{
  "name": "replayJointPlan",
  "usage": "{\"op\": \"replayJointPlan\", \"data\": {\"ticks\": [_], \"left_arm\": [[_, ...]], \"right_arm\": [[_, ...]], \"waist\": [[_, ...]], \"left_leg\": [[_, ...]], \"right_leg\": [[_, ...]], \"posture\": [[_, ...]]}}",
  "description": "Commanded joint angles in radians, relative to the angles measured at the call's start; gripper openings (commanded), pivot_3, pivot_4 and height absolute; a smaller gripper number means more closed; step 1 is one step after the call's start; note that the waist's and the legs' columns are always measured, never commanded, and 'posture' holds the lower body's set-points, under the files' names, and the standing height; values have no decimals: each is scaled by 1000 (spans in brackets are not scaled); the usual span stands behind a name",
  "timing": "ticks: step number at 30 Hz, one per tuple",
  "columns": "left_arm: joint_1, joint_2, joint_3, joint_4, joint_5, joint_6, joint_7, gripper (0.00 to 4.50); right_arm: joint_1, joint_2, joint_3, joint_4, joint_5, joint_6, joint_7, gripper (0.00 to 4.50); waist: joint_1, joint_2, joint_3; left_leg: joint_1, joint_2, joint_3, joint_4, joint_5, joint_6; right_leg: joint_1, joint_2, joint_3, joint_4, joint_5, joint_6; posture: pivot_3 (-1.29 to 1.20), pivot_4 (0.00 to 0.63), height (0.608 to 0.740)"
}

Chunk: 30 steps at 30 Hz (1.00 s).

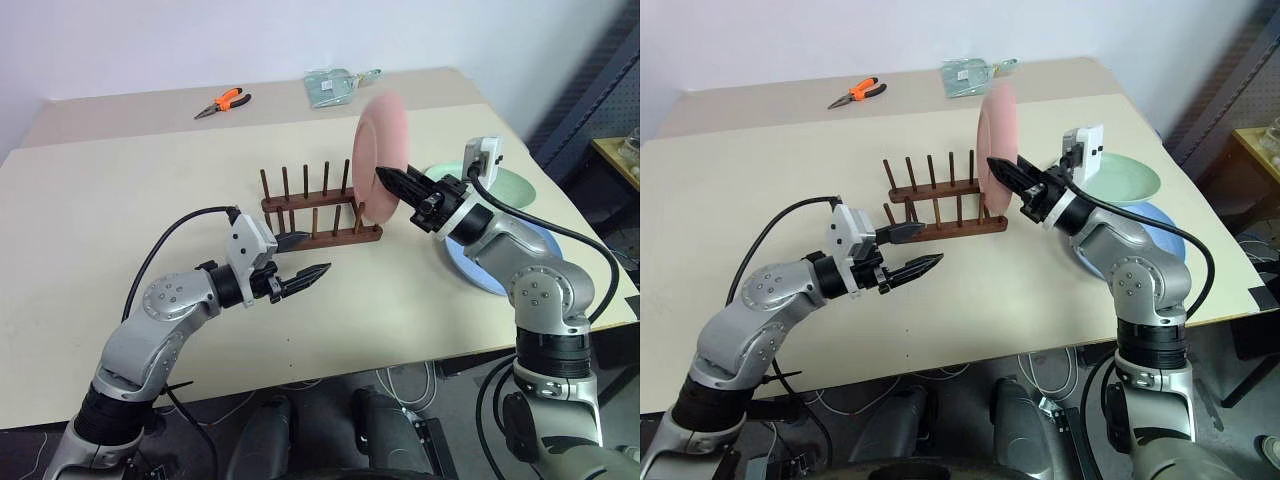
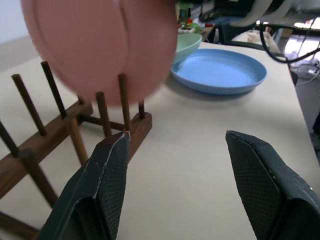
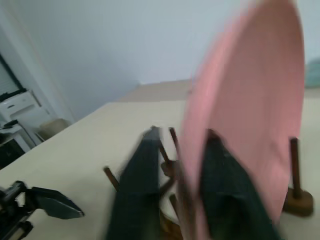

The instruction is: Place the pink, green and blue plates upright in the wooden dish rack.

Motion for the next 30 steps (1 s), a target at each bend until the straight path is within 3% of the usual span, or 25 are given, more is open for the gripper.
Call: {"op": "replayJointPlan", "data": {"ticks": [1, 3, 11, 17, 21, 24, 30], "left_arm": [[-4, -7, -2, -49, -1, 1, 1, 3142], [-2, -9, -3, -49, 3, 1, 1, 3142], [10, -7, 12, -41, 5, -1, -8, 3142], [-15, -19, -14, -9, 29, -17, -29, 3142], [-27, -32, -23, -2, 36, -19, -32, 3142], [-17, -31, -22, -3, 47, -27, -33, 3142], [6, -29, -12, -15, 44, -24, -30, 3142]], "right_arm": [[-17, -21, 2, -24, -46, -61, 24, 2995], [-16, -54, 21, -33, -118, -116, 44, 4004], [118, -420, -22, -36, -326, -248, 234, 4004], [111, -590, 177, 307, -791, -541, 137, 4004], [14, -590, 313, 565, -1011, -727, 49, 4004], [-51, -564, 370, 716, -1107, -835, -25, 3161], [-66, -548, 342, 722, -1123, -913, -73, 94]], "waist": [[1, 0, 0], [1, 0, 0], [6, 0, 0], [0, 1, 0], [-2, 2, 1], [-4, 2, 1], [0, 2, 1]], "left_leg": [[0, 0, 0, 0, 0, 0], [0, 0, 0, 0, 0, 0], [-2, -1, 0, 2, -1, 1], [0, 0, 8, 2, -1, 1], [1, 0, 10, 2, -1, 1], [1, 0, 12, 2, -1, 2], [1, 0, 11, 2, -1, 2]], "right_leg": [[0, 0, 0, 0, 0, 0], [0, 0, 0, 0, 0, 0], [0, -1, 0, -1, -1, 2], [1, -1, 1, 0, -2, 2], [0, -1, 3, -1, -1, 1], [0, -1, 5, 0, 0, 1], [0, -1, 5, 0, 0, 1]], "posture": [[0, 150, 739], [0, 150, 739], [0, 150, 739], [0, 150, 739], [0, 150, 739], [0, 150, 739], [0, 150, 739]]}}
